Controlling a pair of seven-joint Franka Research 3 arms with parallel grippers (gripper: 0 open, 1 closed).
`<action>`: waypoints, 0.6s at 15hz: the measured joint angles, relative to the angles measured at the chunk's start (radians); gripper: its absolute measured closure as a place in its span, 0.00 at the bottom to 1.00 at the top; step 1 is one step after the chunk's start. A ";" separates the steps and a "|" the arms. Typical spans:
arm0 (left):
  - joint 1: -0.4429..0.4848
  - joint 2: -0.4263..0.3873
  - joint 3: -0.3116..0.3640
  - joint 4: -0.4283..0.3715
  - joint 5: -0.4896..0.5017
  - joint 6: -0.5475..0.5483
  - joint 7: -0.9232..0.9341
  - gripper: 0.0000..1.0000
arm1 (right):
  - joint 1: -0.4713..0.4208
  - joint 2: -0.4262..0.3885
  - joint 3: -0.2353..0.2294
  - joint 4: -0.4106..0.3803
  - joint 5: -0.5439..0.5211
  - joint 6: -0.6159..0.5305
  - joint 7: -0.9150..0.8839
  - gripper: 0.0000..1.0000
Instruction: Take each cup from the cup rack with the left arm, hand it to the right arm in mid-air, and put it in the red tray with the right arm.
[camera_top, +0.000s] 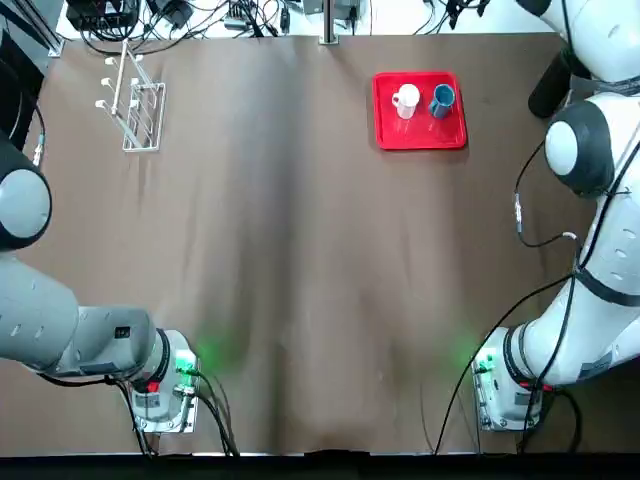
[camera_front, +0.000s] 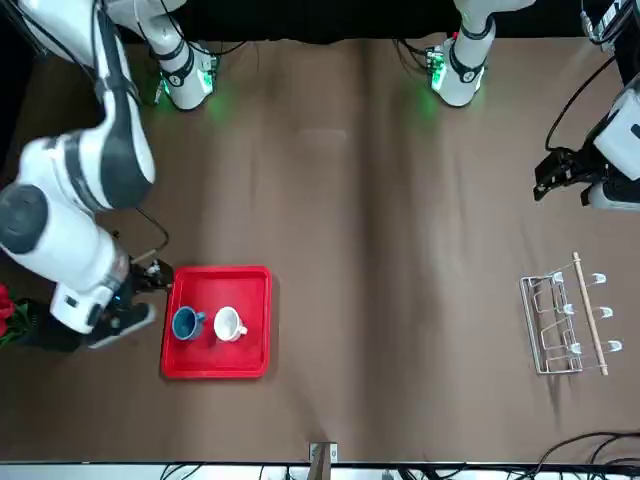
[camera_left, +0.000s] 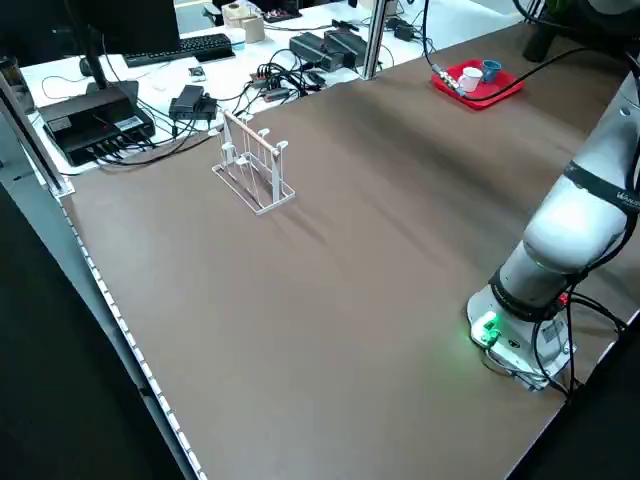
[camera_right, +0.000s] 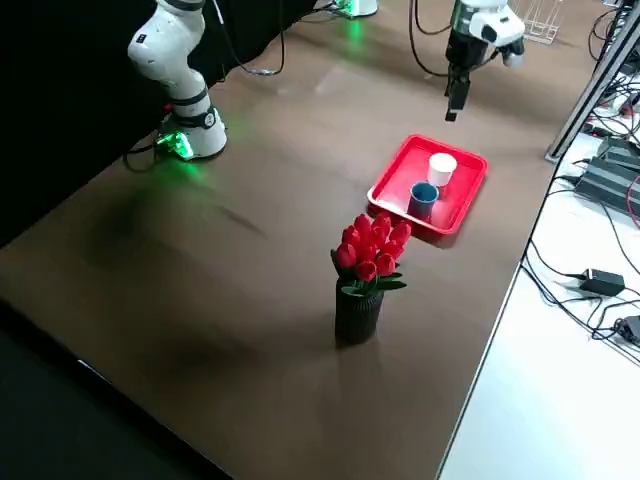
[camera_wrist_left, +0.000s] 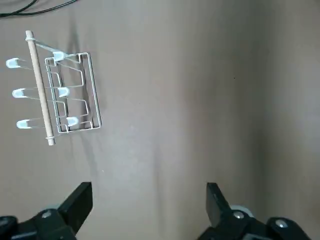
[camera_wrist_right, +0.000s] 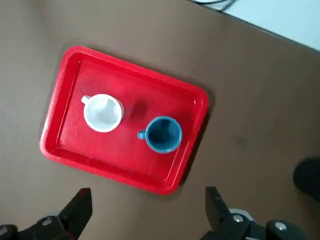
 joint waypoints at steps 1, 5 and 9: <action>0.000 0.000 0.000 0.000 0.000 0.000 0.000 0.00 | -0.002 -0.018 -0.002 0.000 0.000 -0.024 0.019 0.00; 0.000 0.000 0.000 0.001 0.000 0.000 0.000 0.00 | -0.005 -0.089 -0.034 0.000 -0.001 -0.075 0.044 0.00; 0.000 0.000 0.000 0.002 0.000 0.000 0.000 0.00 | -0.006 -0.145 -0.041 0.000 -0.001 -0.098 0.048 0.00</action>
